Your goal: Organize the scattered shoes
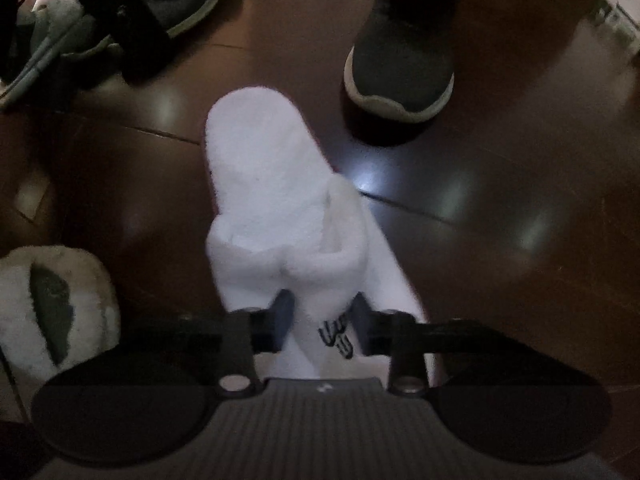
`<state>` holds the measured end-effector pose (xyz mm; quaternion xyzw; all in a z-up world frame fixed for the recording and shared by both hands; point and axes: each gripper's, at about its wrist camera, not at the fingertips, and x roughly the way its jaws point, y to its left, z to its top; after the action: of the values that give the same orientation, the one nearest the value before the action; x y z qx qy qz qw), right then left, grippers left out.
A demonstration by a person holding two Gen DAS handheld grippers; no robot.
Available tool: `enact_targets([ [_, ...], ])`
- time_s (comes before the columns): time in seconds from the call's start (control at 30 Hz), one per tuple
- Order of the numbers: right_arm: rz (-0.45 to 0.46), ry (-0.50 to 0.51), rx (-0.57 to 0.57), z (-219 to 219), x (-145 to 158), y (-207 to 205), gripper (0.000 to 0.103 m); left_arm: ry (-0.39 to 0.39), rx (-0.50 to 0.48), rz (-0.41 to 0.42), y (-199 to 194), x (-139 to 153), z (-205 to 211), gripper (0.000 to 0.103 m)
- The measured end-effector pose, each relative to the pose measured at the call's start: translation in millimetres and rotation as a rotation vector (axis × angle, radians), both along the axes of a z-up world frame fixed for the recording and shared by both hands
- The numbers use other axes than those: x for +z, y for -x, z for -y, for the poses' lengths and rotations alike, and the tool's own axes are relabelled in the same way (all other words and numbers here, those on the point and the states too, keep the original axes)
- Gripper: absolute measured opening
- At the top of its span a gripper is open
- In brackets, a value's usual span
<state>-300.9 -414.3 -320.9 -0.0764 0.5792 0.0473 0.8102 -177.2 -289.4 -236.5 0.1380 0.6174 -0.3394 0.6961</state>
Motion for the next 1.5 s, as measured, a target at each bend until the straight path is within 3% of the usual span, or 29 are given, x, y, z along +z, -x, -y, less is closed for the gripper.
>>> enact_targets([
  [0.23,0.019,-0.013,-0.222,9.7,6.4,13.5,0.014,-0.003,0.017,-0.015,-5.2,0.1,-8.6,0.081],
  [0.37,0.064,-0.063,-0.414,16.3,17.4,34.3,0.014,-0.001,0.013,-0.017,-3.3,-8.3,-4.5,0.081],
  [0.53,0.072,-0.136,-0.758,26.7,17.5,67.6,0.014,0.009,-0.003,-0.012,3.4,-7.0,-2.5,0.081],
  [0.73,0.102,-0.305,-1.149,37.7,12.6,94.1,0.014,0.013,-0.01,-0.008,7.6,-4.3,-3.8,0.081],
  [0.9,0.134,-0.475,-1.33,42.1,3.0,99.8,0.014,0.011,-0.022,-0.017,9.5,-5.0,-2.4,0.081],
  [1.03,0.141,-0.524,-1.364,43.7,-0.7,100.7,0.021,0.013,-0.027,-0.007,10.9,-4.1,-1.4,0.081],
  [1.1,0.153,-0.479,-1.293,42.3,4.5,97.3,0.024,0.014,-0.022,-0.008,10.8,-5.0,-1.2,0.081],
  [1.17,0.162,-0.42,-1.216,36.9,11.3,92.5,0.037,0.012,-0.022,-0.005,11.7,-6.8,-1.1,0.081],
  [1.3,0.185,-0.333,-1.082,32.6,34.0,94.6,0.042,0.004,-0.017,0.004,13.1,-11.4,-0.6,0.082],
  [1.43,0.187,-0.174,-0.94,25.9,47.4,91.8,0.061,-0.021,-0.026,0.076,17.0,-12.7,0.3,0.084],
  [1.5,0.183,-0.142,-0.899,23.9,46.0,90.8,0.063,-0.03,-0.032,0.102,18.0,-13.6,0.7,0.084],
])
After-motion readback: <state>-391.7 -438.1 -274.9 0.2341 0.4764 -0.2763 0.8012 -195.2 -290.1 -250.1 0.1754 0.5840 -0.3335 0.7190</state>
